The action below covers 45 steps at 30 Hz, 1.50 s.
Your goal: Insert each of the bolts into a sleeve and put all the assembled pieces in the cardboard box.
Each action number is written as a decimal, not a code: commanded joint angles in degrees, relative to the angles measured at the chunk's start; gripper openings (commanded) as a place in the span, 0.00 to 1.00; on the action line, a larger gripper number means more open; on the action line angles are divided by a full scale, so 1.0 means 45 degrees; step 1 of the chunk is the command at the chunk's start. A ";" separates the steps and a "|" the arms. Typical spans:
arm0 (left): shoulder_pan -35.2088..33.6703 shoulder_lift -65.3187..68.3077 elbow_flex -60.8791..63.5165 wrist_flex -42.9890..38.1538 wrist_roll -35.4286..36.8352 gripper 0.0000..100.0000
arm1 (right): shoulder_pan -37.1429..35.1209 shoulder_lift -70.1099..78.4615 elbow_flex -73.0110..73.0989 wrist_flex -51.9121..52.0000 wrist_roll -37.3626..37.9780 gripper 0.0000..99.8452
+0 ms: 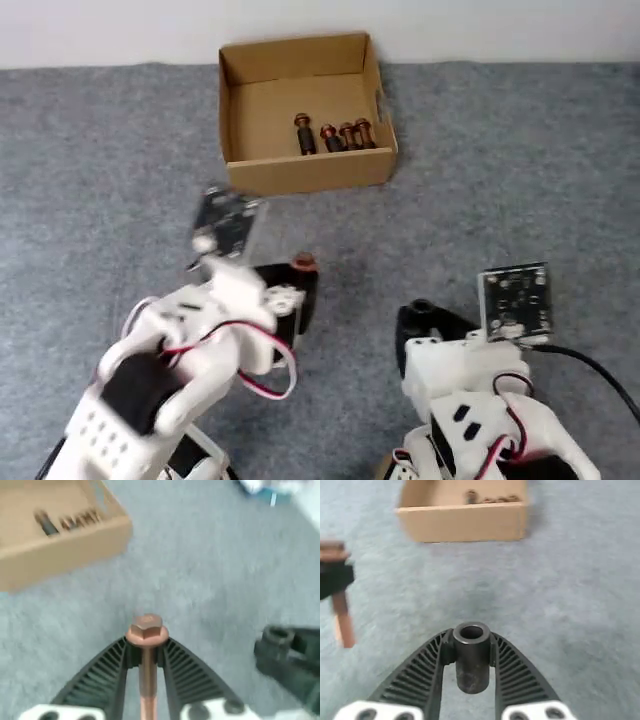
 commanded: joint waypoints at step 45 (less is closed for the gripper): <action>-0.0567 -0.8752 0.7258 -0.5783 0.2208 0.00 | -0.5597 0.0068 0.4181 -0.6535 0.3399 0.01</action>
